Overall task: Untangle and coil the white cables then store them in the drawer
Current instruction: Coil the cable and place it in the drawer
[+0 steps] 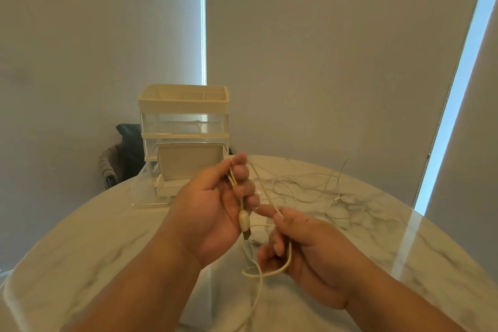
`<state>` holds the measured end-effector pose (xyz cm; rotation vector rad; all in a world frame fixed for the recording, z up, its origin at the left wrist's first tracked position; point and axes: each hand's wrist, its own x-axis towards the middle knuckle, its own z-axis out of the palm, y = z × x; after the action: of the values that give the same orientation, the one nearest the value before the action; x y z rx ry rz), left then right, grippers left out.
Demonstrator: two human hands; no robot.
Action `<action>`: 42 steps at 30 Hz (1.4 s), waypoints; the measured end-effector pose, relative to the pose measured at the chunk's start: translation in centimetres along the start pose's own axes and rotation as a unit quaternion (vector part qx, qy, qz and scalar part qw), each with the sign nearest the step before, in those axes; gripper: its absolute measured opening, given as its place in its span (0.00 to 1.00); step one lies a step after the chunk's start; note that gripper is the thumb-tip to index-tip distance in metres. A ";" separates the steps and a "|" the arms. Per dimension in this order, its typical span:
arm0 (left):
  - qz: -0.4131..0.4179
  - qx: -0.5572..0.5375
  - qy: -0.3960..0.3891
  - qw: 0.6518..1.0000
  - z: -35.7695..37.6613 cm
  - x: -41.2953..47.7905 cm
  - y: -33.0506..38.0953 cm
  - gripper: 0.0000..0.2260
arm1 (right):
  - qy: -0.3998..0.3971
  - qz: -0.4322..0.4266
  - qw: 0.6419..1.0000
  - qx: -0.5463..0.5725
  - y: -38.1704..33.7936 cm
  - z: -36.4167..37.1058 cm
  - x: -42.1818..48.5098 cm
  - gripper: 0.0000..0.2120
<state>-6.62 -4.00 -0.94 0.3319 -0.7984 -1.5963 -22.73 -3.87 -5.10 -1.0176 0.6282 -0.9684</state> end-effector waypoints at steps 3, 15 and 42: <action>-0.012 -0.019 0.001 1.000 -0.2 0.2 0.2 0.11 | 0.064 -0.041 0.995 0.069 -0.3 0.1 0.2 0.12; -0.024 0.031 -0.039 0.998 0.4 -0.7 0.1 0.15 | 0.104 0.004 0.958 -0.267 0.3 -0.8 0.2 0.13; 0.104 0.059 0.138 0.983 0.2 0.5 -0.2 0.11 | 0.005 0.041 0.927 -0.374 -0.2 0.3 -1.2 0.11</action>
<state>-6.99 -4.37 -0.83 0.5264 -0.6895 -1.2767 -23.11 -2.73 -4.78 -1.6394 1.0813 -0.6570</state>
